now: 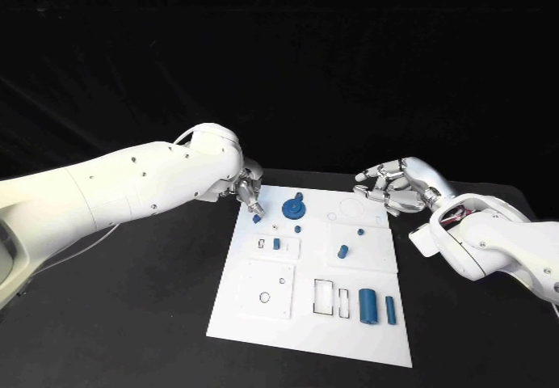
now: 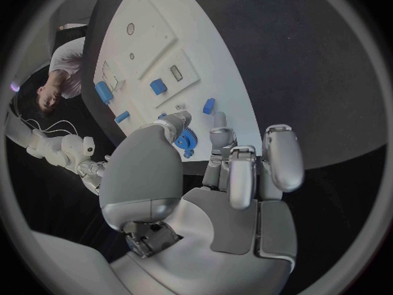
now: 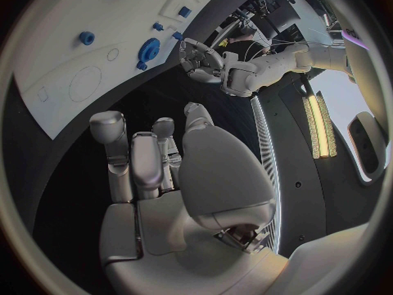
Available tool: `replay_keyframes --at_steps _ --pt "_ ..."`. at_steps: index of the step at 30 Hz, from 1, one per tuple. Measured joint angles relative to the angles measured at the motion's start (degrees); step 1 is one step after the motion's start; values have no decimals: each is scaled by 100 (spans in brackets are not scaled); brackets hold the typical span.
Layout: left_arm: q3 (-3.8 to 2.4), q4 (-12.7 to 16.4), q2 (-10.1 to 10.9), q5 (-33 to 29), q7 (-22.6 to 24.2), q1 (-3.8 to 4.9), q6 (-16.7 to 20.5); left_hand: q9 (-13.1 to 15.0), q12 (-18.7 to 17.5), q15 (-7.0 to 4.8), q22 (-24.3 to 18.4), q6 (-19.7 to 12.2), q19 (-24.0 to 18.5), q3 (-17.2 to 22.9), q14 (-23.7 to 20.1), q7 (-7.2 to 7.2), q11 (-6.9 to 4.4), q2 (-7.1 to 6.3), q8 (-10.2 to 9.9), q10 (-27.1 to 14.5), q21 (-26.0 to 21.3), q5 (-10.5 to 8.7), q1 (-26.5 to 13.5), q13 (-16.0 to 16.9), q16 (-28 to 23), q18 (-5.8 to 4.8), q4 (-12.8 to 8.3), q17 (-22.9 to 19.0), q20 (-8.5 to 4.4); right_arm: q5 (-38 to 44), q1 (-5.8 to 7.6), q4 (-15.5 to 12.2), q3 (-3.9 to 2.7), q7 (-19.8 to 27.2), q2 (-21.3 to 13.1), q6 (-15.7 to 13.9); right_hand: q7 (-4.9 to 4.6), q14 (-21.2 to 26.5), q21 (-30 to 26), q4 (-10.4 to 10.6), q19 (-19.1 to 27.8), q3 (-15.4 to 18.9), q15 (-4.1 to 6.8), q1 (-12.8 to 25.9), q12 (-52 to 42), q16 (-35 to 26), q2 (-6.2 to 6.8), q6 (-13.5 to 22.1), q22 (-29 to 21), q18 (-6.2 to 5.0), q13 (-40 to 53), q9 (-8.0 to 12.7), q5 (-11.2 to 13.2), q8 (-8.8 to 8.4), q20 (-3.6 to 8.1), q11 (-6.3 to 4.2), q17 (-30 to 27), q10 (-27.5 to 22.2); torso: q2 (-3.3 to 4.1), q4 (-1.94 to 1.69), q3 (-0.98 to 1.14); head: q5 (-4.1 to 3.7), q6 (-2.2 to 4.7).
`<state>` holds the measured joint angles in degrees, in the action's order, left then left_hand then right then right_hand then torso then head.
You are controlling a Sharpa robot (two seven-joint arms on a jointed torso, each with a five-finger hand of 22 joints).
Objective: Assemble the parts on the task board
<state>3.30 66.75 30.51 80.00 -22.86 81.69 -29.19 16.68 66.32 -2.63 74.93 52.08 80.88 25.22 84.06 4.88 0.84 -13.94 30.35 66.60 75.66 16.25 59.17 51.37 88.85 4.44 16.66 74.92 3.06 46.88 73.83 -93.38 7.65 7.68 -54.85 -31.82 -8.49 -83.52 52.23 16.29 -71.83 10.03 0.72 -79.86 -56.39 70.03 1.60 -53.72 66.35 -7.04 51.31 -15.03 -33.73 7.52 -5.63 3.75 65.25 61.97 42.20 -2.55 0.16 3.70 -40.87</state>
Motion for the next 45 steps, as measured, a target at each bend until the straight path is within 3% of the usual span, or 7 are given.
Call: replay_keyframes --at_steps 22,45 --pt "23 -311 -219 28 42 -28 -104 38 0 0 -1 0 0 -16 0 0 0 59 -22 0 0 0 106 41 0 0 -16 -1 0 -4 0 -24 0 4 11 1 0 0 0 13 0 13 0 0 0 0 0 0 -1 0 0 -4 0 0 0 0 0 0 -6 0 7 0 -29" --pt "29 -407 -291 42 62 -84 -233 81 0 -1 -2 0 0 -16 0 0 0 96 -68 0 0 1 253 43 0 0 -16 -2 0 -4 0 -33 0 6 21 2 1 0 0 16 0 16 0 0 0 0 0 -2 2 0 1 -3 0 0 0 0 3 1 -6 -6 3 3 -44"
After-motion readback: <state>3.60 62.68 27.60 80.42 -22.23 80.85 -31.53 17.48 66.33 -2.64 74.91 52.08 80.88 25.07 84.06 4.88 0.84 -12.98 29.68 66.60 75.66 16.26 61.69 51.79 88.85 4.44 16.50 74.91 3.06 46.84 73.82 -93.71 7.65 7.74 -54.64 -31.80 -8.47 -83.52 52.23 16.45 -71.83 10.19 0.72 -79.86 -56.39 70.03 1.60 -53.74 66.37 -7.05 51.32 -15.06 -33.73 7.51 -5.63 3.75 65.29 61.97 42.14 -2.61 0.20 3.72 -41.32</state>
